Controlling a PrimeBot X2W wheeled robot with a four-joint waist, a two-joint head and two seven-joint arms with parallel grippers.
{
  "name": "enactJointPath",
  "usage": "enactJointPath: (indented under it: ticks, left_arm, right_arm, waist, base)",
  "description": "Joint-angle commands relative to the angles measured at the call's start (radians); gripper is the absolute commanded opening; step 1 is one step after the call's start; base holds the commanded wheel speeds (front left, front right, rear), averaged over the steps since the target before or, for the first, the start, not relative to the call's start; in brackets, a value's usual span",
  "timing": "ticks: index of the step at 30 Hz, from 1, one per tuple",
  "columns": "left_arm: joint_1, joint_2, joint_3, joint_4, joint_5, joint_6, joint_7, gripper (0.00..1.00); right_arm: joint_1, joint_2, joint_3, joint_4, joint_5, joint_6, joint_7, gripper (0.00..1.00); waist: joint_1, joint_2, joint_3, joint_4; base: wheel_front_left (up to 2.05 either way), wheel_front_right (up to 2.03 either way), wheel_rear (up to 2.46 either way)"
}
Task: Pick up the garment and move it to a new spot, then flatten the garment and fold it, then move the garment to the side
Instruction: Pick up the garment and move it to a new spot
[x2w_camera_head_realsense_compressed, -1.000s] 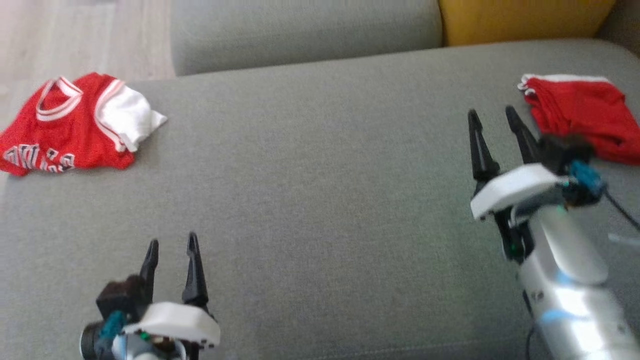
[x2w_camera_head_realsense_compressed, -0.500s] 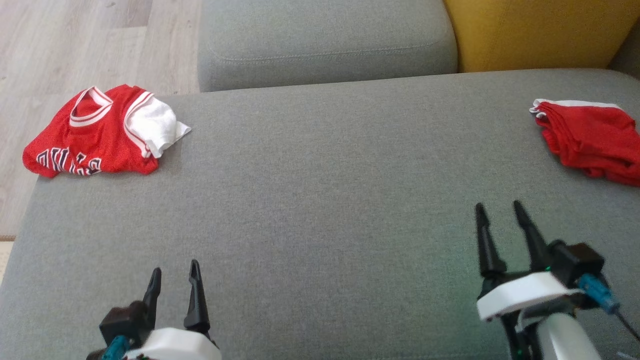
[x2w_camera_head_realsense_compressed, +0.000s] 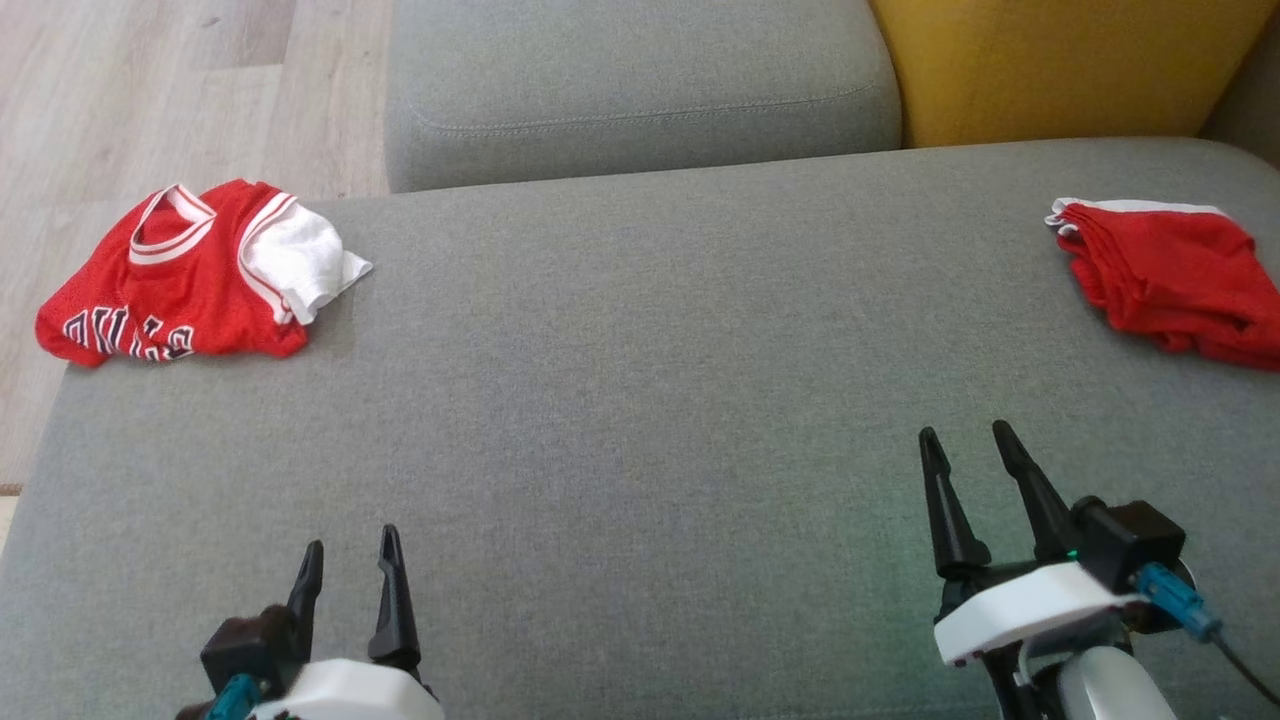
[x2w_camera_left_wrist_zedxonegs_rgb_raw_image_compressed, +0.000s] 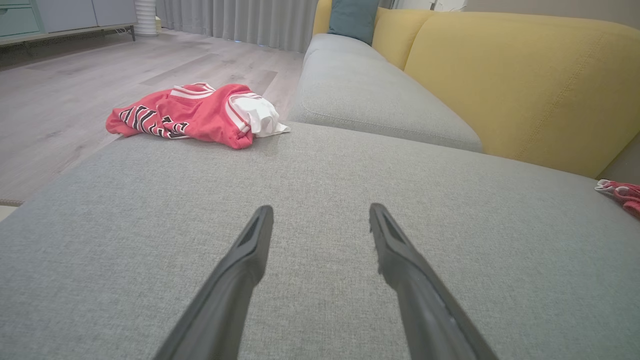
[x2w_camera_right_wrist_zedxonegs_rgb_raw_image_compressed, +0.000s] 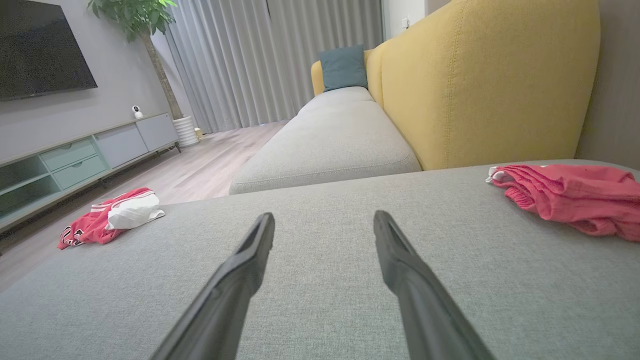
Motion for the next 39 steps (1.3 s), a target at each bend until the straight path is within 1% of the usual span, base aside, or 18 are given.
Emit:
enactJointPath:
  ticks: [1,14,17,19,23,29,33,34,37,39]
  left_arm:
    - [-0.043,-0.005,0.031,-0.028,0.001,0.005,-0.012,1.0]
    - [-0.038,-0.005,0.026,-0.029,0.001,0.005,-0.012,1.0]
    - [-0.041,-0.005,0.022,-0.027,0.001,0.002,-0.012,1.0]
    - [-0.045,-0.005,0.019,-0.03,0.004,0.0,-0.012,1.0]
    - [-0.054,-0.005,0.007,-0.049,0.016,-0.006,-0.012,1.0]
    - [-0.053,-0.005,0.003,-0.076,0.033,-0.012,-0.012,1.0]
    - [-0.048,0.002,0.017,-0.082,0.035,-0.011,-0.012,1.0]
    - [-0.048,0.002,0.017,-0.082,0.035,-0.011,-0.012,1.0]
    - [-0.044,0.008,0.027,-0.083,0.034,-0.01,-0.012,1.0]
    - [-0.041,0.011,0.038,-0.086,0.032,-0.007,-0.012,1.0]
  right_arm:
    - [-0.025,-0.003,0.028,-0.042,-0.004,-0.001,0.002,1.0]
    - [-0.014,-0.003,0.03,-0.056,-0.009,-0.001,0.02,1.0]
    - [-0.011,-0.003,0.029,-0.062,-0.013,-0.001,0.021,1.0]
    - [-0.007,-0.003,0.027,-0.068,-0.016,-0.001,0.021,1.0]
    - [0.0,-0.003,0.024,-0.079,-0.013,-0.001,0.017,1.0]
    - [0.009,-0.003,0.03,-0.089,0.002,-0.001,0.01,1.0]
    - [0.01,-0.003,0.042,-0.085,0.012,-0.001,0.005,1.0]
    - [0.01,-0.003,0.042,-0.085,0.012,-0.001,0.005,1.0]
    - [0.008,-0.003,0.046,-0.081,0.018,-0.001,0.0,1.0]
    - [0.003,-0.003,0.055,-0.077,0.021,-0.001,-0.001,1.0]
  waist:
    - [0.0001,-0.0001,0.0,0.0]
    - [0.0001,-0.0001,-0.005,0.006]
    - [0.0001,-0.0001,-0.006,0.023]
    - [0.0001,-0.0001,-0.008,0.047]
    - [0.0001,-0.0001,-0.012,0.132]
    - [0.0001,-0.0001,-0.021,0.311]
    - [0.0001,-0.0001,-0.023,0.423]
    - [0.0001,-0.0001,-0.023,0.423]
    - [0.0001,-0.0001,-0.022,0.498]
    - [0.0001,-0.0001,-0.017,0.533]
  base:
    - [0.0,0.0,0.0]
    - [0.0,0.0,0.0]
    - [0.0,0.0,0.0]
    - [0.0,0.0,0.0]
    - [0.0,0.0,0.0]
    - [0.0,0.0,0.0]
    - [0.0,0.0,0.0]
    - [0.0,0.0,0.0]
    - [0.0,0.0,0.0]
    - [0.0,0.0,0.0]
